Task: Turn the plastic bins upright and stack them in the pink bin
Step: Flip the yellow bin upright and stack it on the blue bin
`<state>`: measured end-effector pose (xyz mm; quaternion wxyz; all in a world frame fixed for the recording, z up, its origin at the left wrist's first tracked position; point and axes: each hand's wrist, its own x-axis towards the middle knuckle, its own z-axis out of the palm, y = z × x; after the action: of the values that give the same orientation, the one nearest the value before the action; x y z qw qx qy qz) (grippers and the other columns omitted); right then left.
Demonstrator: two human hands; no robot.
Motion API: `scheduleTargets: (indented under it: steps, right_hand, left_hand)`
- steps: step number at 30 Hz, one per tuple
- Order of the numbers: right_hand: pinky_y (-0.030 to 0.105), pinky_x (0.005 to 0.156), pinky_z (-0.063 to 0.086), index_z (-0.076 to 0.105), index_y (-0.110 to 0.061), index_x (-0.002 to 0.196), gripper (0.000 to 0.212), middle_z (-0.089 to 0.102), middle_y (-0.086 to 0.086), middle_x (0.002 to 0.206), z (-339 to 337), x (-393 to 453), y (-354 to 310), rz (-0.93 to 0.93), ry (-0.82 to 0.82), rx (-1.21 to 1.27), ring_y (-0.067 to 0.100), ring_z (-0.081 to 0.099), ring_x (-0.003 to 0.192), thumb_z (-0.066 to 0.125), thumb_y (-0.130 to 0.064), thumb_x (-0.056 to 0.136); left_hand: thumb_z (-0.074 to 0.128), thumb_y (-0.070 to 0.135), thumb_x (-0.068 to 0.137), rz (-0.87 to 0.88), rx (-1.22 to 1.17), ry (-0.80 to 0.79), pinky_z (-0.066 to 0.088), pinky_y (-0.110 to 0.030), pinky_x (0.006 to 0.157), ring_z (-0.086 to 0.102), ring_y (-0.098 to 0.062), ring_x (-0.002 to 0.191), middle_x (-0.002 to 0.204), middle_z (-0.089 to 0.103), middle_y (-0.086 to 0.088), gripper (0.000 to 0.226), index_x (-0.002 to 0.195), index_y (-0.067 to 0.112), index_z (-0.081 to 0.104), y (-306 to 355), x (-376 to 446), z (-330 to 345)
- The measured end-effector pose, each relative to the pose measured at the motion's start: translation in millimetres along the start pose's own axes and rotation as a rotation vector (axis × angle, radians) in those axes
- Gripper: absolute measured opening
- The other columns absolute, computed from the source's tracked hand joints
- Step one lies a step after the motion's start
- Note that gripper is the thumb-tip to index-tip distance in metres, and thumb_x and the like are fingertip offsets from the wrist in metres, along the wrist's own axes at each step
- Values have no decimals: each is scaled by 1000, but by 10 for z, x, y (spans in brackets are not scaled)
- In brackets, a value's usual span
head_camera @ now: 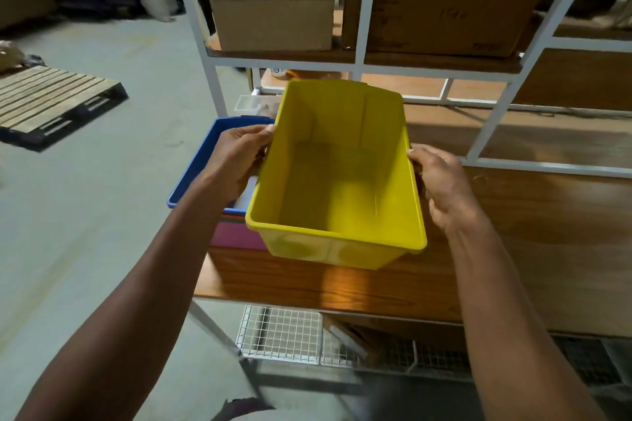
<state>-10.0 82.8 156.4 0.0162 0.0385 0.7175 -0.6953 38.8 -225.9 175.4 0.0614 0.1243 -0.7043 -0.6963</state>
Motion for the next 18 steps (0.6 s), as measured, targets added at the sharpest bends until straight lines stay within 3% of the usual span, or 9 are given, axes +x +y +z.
scheduleTargets:
  steps: [4,7,12,18]
  right_hand:
    - [47,103,53,80,-21,101,19,82,-3,98,293,3,-105,-19,2,27,22,72,106,62,-25,97]
    - [43,92,56,79,-19,90,21,81,-6,80,606,-13,-180,-22,20,53,18,72,90,61,-20,101]
    - [46,92,56,78,-15,95,12,80,-4,78,1216,59,-281,-24,33,107,18,71,85,67,-19,99]
    - [44,93,56,74,-13,102,10,80,-1,81,1856,198,-386,27,21,149,18,71,90,69,-20,97]
  left_hand:
    - [65,28,103,20,-59,19,62,-41,88,73,-25,102,115,78,-11,30,127,13,75,176,103,-284]
    - [65,30,103,20,-28,4,63,-35,77,74,-24,104,120,77,-8,34,132,15,73,284,209,-575]
    - [65,27,103,-5,-46,-21,64,-29,64,76,-22,98,115,79,-6,33,132,12,72,425,418,-1177]
    - [64,22,104,-21,-62,-43,61,-44,98,70,-33,121,127,76,-10,31,131,9,72,407,758,-1774]
